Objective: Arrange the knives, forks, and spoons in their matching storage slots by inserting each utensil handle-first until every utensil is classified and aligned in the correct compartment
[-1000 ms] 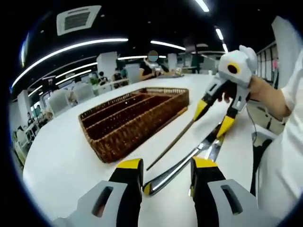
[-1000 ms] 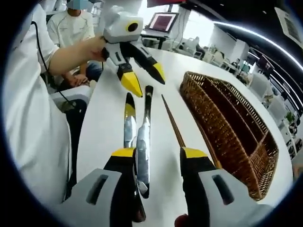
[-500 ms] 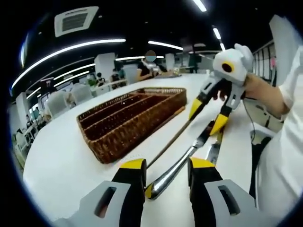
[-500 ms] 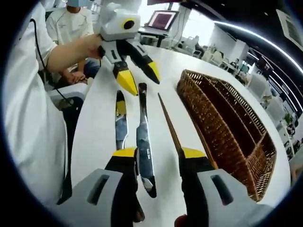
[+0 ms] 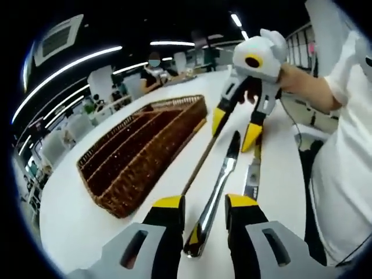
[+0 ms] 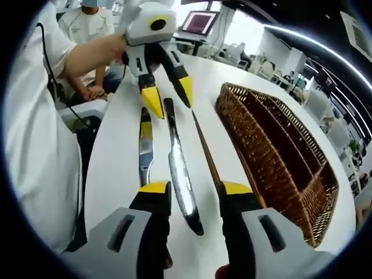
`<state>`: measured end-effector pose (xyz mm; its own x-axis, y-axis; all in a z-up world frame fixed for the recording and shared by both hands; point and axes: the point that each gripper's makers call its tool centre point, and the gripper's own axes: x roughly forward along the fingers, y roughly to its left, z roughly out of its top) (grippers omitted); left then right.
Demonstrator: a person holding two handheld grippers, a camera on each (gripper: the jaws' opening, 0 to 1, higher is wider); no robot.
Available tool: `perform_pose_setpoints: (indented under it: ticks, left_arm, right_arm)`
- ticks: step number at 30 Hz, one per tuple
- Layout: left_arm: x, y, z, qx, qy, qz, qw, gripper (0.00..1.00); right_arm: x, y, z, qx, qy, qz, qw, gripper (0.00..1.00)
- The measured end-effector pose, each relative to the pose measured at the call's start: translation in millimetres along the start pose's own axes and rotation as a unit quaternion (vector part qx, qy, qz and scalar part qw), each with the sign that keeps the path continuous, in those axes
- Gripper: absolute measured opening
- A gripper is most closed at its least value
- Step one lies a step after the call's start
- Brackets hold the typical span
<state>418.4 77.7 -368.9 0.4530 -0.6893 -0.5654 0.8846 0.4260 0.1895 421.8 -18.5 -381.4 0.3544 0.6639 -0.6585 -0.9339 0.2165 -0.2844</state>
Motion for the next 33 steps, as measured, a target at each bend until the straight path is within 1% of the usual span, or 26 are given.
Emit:
perform_pose_setpoints:
  ticks: [1,2,4,8,9,11,14,17,18,20,22,25,26,30,33]
  left_arm:
    - [2,-0.8,-1.0,0.004,0.006,-0.004,1.0000,0.26]
    - [5,-2.9,-3.7,0.009,0.019,-0.014,0.9997,0.26]
    - [9,-4.8,-5.8,0.016,0.030,-0.023,0.9992,0.26]
    - [14,-4.3,-7.4,0.025,0.046,-0.034,0.9980,0.25]
    - [14,-3.2,-5.1,0.025,0.046,-0.039,0.9979,0.24]
    - [15,-2.9,-5.2,0.026,0.058,-0.048,0.9969,0.20]
    - [18,-5.3,-3.7,0.029,0.068,-0.066,0.9951,0.20]
    - [22,-5.8,-3.4,0.021,0.080,-0.082,0.9932,0.18]
    - [22,-5.8,-3.3,0.024,0.084,-0.085,0.9925,0.17]
    - [24,-5.2,-3.2,0.024,0.088,-0.089,0.9918,0.16]
    - [25,-6.2,-3.5,0.021,0.090,-0.093,0.9914,0.16]
    - [25,-7.2,-3.8,0.017,0.090,-0.097,0.9910,0.14]
    - [25,-7.3,-3.8,0.016,0.090,-0.098,0.9910,0.14]
    - [25,-6.9,-4.7,0.015,0.092,-0.099,0.9907,0.14]
    - [24,-6.3,-5.4,0.016,0.094,-0.101,0.9903,0.14]
  right_arm:
    - [0,0,-0.1,0.000,0.000,0.001,1.0000,0.34]
    - [0,1,-0.4,-0.002,0.000,0.002,1.0000,0.34]
    - [0,1,-0.7,-0.004,0.001,0.004,1.0000,0.34]
    - [-1,1,-1.8,-0.006,0.003,0.005,1.0000,0.34]
    - [-1,1,-2.0,-0.005,0.002,0.006,1.0000,0.34]
    - [-1,1,-2.4,-0.003,0.001,0.009,1.0000,0.34]
    - [-1,2,-1.6,-0.009,0.002,0.017,0.9998,0.33]
    - [0,8,0.1,-0.028,0.007,0.042,0.9987,0.31]
    - [1,11,0.6,-0.027,0.012,0.057,0.9979,0.30]
    - [1,12,0.5,-0.038,0.026,0.076,0.9960,0.28]
    - [3,9,1.0,-0.051,0.038,0.082,0.9946,0.28]
    - [6,11,2.0,-0.052,0.051,0.106,0.9917,0.28]
    - [6,11,2.1,-0.052,0.053,0.108,0.9914,0.27]
    - [10,15,2.8,-0.042,0.069,0.136,0.9875,0.23]
    - [11,15,3.5,-0.040,0.074,0.144,0.9861,0.22]
